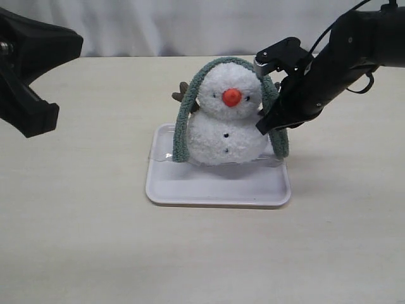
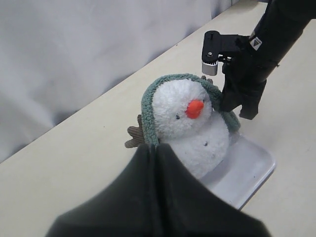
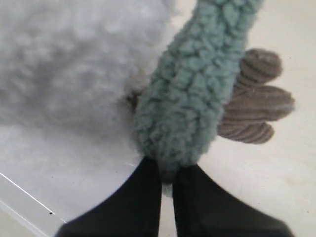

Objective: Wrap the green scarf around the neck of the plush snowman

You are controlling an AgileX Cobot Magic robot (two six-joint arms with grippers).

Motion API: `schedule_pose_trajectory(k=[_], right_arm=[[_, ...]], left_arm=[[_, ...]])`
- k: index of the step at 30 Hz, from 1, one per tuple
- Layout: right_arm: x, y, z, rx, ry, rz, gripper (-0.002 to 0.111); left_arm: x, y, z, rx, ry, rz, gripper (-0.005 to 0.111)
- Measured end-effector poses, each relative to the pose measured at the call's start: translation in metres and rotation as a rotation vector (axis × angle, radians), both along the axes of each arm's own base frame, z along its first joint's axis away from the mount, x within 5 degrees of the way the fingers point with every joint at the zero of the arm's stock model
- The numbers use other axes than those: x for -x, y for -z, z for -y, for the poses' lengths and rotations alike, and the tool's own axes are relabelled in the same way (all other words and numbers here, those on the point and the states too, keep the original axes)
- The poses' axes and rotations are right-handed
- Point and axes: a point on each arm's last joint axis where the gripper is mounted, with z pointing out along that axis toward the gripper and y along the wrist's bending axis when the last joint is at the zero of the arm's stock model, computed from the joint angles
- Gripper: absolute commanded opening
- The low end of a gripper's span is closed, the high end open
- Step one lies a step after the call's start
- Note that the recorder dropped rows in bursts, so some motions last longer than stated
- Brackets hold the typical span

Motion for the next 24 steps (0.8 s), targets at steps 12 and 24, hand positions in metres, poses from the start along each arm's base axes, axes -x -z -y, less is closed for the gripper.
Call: schedule_pose_trajectory(k=[12,24], right_arm=[[0.014,-0.019,-0.014,-0.031,-0.057,-0.053,0.004],[0.01,-0.004,-0.012,0.003,0.047,-0.176,0.004]], left_arm=[[0.0,0.0,0.0,0.002,0.0,-0.001,0.0],[0.0,0.001,0.0,-0.004,0.0,-0.008,0.0]])
